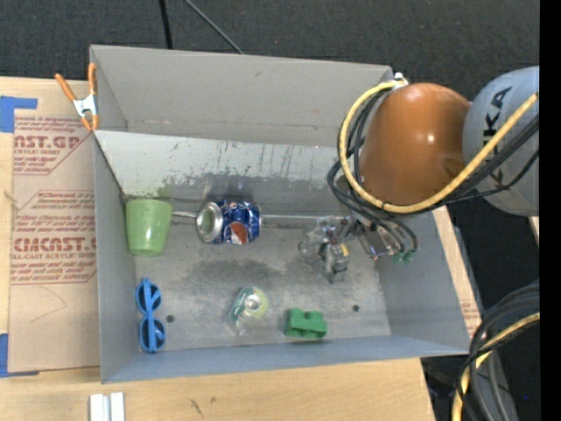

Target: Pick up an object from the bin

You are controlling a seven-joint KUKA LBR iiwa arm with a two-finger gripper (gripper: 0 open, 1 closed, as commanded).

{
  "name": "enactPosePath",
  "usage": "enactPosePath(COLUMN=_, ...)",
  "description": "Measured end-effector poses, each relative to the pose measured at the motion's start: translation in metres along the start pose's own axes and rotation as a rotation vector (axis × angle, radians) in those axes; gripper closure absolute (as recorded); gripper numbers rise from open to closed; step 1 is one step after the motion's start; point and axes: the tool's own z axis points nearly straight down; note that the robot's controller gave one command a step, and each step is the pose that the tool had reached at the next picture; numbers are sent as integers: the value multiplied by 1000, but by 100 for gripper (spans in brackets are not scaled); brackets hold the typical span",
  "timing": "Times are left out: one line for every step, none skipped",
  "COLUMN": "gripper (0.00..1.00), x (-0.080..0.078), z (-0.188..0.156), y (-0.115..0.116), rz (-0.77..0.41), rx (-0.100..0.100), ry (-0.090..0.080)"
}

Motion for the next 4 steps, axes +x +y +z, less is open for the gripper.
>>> enactPosePath(gripper=0, x=2, z=4, y=1, rz=-1, rx=-3, ry=8)
enactPosePath(gripper=0, x=30, z=144, y=-15, rz=-116, rx=-5, ry=12)
enactPosePath(gripper=0, x=41, z=132, y=-17, rz=-422, rx=-5, ry=8)
enactPosePath(gripper=0, x=42, z=139, y=-18, rz=-514, rx=-6, ry=8)
